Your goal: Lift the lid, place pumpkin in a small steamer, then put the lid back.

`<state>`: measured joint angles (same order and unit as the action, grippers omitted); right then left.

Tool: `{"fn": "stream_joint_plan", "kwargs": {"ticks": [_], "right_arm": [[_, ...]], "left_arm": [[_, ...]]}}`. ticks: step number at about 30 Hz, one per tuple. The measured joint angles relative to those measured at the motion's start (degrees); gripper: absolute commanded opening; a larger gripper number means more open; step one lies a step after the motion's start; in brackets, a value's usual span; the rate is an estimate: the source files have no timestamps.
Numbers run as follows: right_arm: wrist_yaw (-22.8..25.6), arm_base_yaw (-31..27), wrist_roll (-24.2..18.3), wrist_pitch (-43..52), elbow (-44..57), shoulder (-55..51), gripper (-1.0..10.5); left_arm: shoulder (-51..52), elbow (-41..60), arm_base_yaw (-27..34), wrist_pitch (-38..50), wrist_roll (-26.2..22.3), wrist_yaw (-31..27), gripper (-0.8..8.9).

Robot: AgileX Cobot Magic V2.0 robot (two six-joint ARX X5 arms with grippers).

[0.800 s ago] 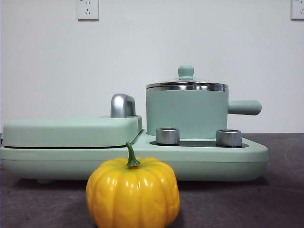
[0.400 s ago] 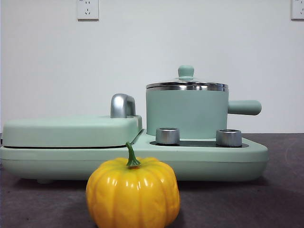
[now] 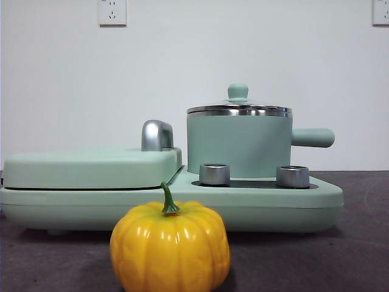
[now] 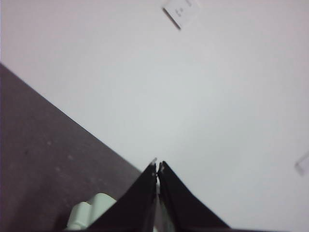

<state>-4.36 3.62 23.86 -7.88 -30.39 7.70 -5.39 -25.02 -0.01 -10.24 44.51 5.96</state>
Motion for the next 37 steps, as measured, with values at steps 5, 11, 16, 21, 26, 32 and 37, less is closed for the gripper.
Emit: {"fn": "stream_joint_plan", "kwargs": {"ticks": [5, 11, 16, 21, 26, 32, 37], "right_arm": [[-3.3, 0.0, -6.6, -3.7, -7.8, 7.3, 0.2], [-8.7, 0.0, -15.2, -8.5, -15.9, 16.7, 0.2], [-13.3, 0.0, -20.1, -9.2, -19.9, 23.6, 0.2], [-16.6, 0.0, -23.9, -9.2, -21.9, 30.2, 0.2], [-16.9, 1.2, -28.2, -9.6, -22.0, 35.0, 0.2], [-16.6, 5.8, -33.6, -10.2, -22.0, 37.4, 0.2], [-15.3, 11.0, -37.0, -12.4, -22.0, 39.0, 0.2]], "left_arm": [[-5.9, -9.3, 0.0, -1.9, -11.2, 3.2, 0.09], [-14.6, -16.2, 0.0, -2.2, -22.7, 6.4, 0.09], [-22.0, -19.1, 0.0, -2.4, -31.8, 9.5, 0.08], [-29.1, -21.7, -0.5, -2.3, -40.0, 12.3, 0.08], [-35.6, -24.5, -2.8, -2.4, -46.0, 14.1, 0.08], [-41.1, -26.7, -7.6, -2.5, -51.4, 14.6, 0.22], [-43.7, -27.0, -12.4, -3.2, -54.4, 14.6, 0.3]]}}
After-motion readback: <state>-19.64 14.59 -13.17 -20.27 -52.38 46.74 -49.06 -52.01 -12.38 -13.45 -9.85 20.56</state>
